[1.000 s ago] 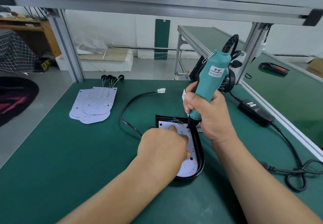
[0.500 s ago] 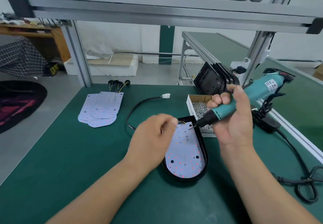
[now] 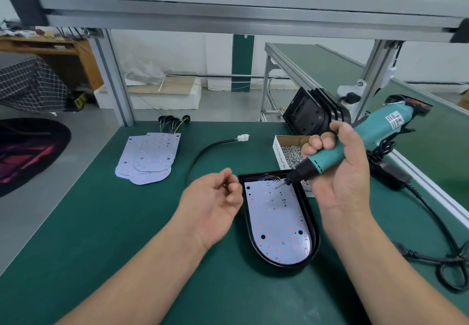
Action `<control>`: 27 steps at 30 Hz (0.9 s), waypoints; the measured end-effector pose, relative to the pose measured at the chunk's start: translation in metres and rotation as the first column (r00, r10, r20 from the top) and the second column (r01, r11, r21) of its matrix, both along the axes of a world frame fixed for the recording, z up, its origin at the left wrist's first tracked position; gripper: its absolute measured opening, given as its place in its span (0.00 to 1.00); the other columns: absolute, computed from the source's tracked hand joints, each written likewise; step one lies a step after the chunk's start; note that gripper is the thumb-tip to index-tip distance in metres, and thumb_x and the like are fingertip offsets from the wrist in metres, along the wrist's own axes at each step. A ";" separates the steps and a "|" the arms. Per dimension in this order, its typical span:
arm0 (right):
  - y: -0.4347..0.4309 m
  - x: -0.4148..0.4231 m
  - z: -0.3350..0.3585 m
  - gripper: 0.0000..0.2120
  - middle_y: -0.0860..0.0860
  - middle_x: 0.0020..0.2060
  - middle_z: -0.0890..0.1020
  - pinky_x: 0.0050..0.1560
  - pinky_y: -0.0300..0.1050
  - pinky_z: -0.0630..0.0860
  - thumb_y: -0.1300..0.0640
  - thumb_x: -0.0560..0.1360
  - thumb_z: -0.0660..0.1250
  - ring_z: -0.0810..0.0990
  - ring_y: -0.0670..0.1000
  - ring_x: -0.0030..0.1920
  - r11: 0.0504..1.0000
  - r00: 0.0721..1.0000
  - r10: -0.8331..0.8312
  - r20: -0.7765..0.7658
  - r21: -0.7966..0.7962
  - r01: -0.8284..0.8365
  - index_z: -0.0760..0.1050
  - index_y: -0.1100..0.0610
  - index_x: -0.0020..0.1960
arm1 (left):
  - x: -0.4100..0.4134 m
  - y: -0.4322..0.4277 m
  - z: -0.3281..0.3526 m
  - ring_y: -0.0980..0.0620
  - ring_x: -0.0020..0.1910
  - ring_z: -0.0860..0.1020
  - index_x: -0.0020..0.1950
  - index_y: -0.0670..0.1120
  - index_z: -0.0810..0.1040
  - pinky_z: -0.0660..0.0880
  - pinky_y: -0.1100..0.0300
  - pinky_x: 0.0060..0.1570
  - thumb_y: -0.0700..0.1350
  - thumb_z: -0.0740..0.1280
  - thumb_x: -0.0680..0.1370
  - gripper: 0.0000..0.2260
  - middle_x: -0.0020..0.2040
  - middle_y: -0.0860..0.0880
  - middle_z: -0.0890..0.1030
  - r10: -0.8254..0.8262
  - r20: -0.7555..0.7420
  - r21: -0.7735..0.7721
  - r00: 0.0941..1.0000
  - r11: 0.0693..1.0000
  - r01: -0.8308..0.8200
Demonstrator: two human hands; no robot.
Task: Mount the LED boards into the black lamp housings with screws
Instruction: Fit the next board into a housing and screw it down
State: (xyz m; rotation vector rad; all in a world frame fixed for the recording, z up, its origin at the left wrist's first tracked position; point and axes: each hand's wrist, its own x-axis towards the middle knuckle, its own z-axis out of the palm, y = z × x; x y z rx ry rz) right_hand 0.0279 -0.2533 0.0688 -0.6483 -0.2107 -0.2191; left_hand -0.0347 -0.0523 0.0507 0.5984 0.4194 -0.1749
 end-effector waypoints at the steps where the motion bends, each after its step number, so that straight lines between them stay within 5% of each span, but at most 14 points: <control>1: 0.000 0.000 0.000 0.05 0.50 0.33 0.71 0.42 0.43 0.73 0.58 0.83 0.65 0.72 0.50 0.37 1.000 1.000 -0.001 -0.003 -0.002 0.001 0.78 0.56 0.50 | 0.000 0.002 0.001 0.51 0.34 0.72 0.57 0.36 0.76 0.67 0.65 0.26 0.33 0.59 0.84 0.06 0.42 0.42 0.77 -0.015 0.019 0.021 1.000 1.000 0.014; 4: 0.000 -0.001 0.002 0.06 0.50 0.33 0.70 0.42 0.43 0.72 0.58 0.84 0.63 0.71 0.50 0.37 1.000 1.000 -0.002 -0.001 0.001 0.002 0.77 0.56 0.50 | 0.002 0.006 0.004 0.52 0.35 0.76 0.63 0.31 0.77 0.72 0.65 0.29 0.32 0.59 0.85 0.10 0.46 0.41 0.83 -0.006 0.095 0.133 0.995 0.991 -0.006; 9: 0.003 -0.006 0.005 0.06 0.50 0.34 0.70 0.43 0.43 0.72 0.58 0.83 0.64 0.71 0.50 0.38 1.000 1.000 0.009 0.016 0.010 -0.009 0.77 0.56 0.49 | 0.001 0.008 0.007 0.53 0.37 0.85 0.62 0.39 0.75 0.77 0.64 0.29 0.40 0.61 0.88 0.07 0.52 0.41 0.88 -0.099 0.265 0.415 0.959 0.909 -0.021; 14: 0.001 -0.010 0.011 0.06 0.49 0.34 0.71 0.44 0.43 0.73 0.56 0.83 0.65 0.72 0.50 0.38 0.997 0.996 0.057 0.068 0.051 -0.061 0.78 0.55 0.49 | -0.008 -0.001 0.000 0.51 0.29 0.80 0.51 0.40 0.78 0.71 0.63 0.24 0.45 0.69 0.84 0.08 0.44 0.42 0.87 -0.283 0.289 0.658 0.914 0.753 0.025; 16: 0.001 -0.012 0.012 0.06 0.49 0.34 0.71 0.44 0.43 0.73 0.56 0.83 0.65 0.72 0.50 0.38 0.997 0.995 0.059 0.077 0.054 -0.063 0.78 0.55 0.49 | -0.011 -0.004 -0.001 0.50 0.32 0.83 0.52 0.40 0.81 0.75 0.62 0.27 0.44 0.70 0.83 0.07 0.45 0.41 0.87 -0.317 0.282 0.663 0.906 0.747 0.054; 21: 0.001 -0.014 0.012 0.05 0.49 0.34 0.71 0.44 0.43 0.73 0.56 0.83 0.66 0.72 0.50 0.38 0.996 0.996 0.049 0.076 0.064 -0.054 0.77 0.56 0.49 | -0.012 -0.008 -0.003 0.42 0.58 0.87 0.65 0.38 0.79 0.84 0.58 0.42 0.37 0.62 0.87 0.09 0.58 0.39 0.87 -0.460 0.332 0.550 0.823 0.804 0.227; 27: 0.002 -0.017 0.014 0.06 0.49 0.34 0.72 0.44 0.43 0.73 0.56 0.83 0.65 0.73 0.50 0.38 0.996 0.994 0.056 0.093 0.067 -0.062 0.78 0.56 0.49 | -0.016 -0.011 -0.007 0.45 0.50 0.87 0.58 0.40 0.84 0.83 0.57 0.35 0.37 0.67 0.85 0.07 0.54 0.40 0.87 -0.472 0.298 0.609 0.830 0.764 0.215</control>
